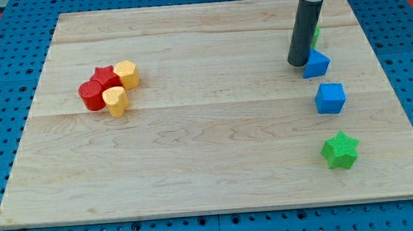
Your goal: Move your arm closer to the yellow heart
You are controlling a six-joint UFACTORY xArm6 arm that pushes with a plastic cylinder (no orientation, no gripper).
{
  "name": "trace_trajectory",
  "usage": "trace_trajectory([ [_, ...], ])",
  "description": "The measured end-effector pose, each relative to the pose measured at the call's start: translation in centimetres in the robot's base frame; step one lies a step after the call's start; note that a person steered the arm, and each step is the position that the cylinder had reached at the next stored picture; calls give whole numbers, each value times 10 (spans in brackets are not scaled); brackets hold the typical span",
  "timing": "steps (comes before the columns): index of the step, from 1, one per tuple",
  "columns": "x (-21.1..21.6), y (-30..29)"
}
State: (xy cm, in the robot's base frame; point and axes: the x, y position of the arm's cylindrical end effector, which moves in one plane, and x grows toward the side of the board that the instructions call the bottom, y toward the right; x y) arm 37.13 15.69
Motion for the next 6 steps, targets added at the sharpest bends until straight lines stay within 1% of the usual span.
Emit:
trace_trajectory([
  [1, 0, -13],
  [2, 0, -67],
  [3, 69, -79],
  [4, 119, -128],
  [5, 112, -232],
  [6, 116, -311],
])
